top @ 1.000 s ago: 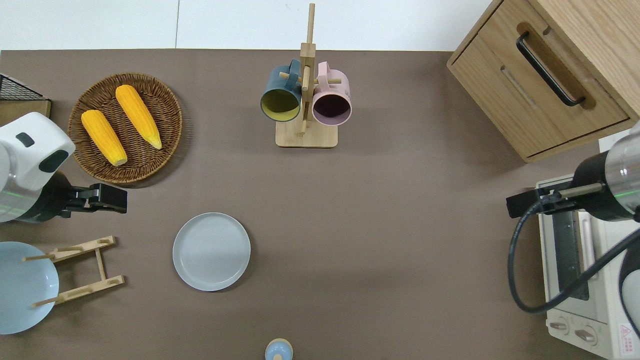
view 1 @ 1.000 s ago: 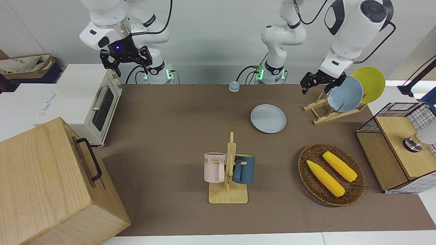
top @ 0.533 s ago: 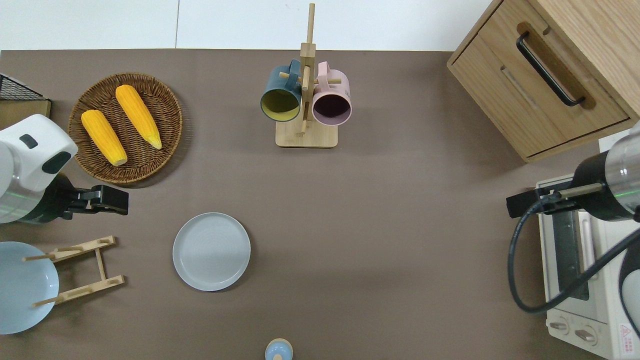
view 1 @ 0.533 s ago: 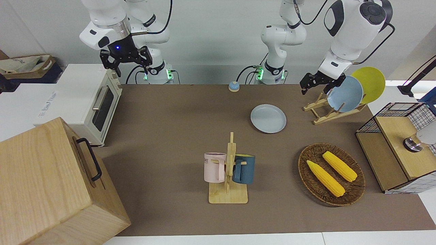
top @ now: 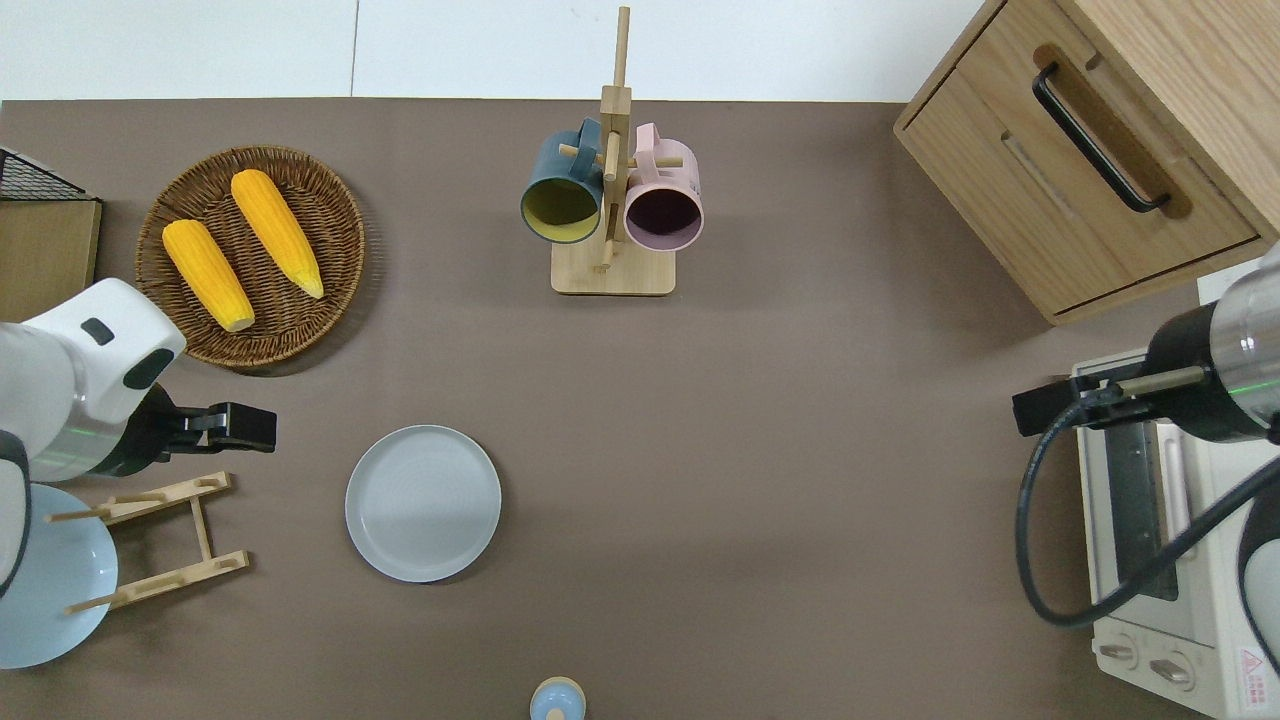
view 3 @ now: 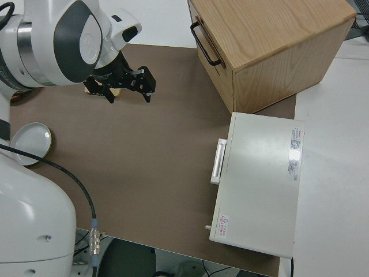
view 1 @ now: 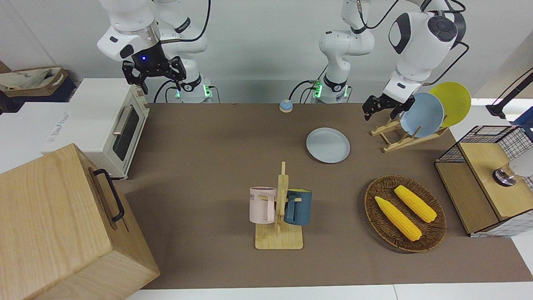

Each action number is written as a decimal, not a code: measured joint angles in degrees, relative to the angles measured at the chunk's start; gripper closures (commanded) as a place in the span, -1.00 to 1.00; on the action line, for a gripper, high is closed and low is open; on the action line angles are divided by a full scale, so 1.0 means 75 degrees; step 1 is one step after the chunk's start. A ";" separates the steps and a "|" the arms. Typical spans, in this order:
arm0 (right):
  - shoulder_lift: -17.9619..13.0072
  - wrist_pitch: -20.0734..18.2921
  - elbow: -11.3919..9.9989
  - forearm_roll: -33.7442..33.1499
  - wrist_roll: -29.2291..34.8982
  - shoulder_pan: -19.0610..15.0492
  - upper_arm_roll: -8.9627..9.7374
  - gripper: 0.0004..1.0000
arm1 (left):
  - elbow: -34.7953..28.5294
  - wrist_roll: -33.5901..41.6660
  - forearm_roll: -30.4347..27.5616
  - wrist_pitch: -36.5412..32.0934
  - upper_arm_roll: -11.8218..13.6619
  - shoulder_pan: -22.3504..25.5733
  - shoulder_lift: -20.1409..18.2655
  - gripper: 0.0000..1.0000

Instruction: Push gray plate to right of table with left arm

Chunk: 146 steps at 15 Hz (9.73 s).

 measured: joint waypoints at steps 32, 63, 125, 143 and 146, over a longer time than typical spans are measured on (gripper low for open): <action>0.0000 0.0000 0.0000 0.0000 0.0000 0.0000 0.0000 -0.97 | -0.4711 -0.0901 -0.0012 0.5479 -0.0296 -0.0314 0.0326 0.86; 0.0000 0.0000 0.0000 0.0000 0.0000 0.0000 0.0000 -0.97 | -0.4604 -0.2758 0.0018 0.5704 -0.1000 -0.0314 0.0336 1.00; 0.0000 0.0000 0.0000 0.0000 0.0000 0.0000 0.0000 -0.97 | 0.2063 -0.2448 0.0845 -0.1033 -0.2695 0.1345 0.1551 -1.00; 0.0000 0.0000 0.0000 0.0000 0.0000 0.0000 0.0000 -0.97 | 0.3313 -0.0449 0.0621 -0.2016 -0.2717 0.1874 0.1559 -1.00; 0.0000 0.0000 0.0000 0.0000 0.0000 0.0000 0.0000 -0.97 | 0.3541 0.0096 0.0459 -0.2268 -0.2715 0.2031 0.1557 -1.00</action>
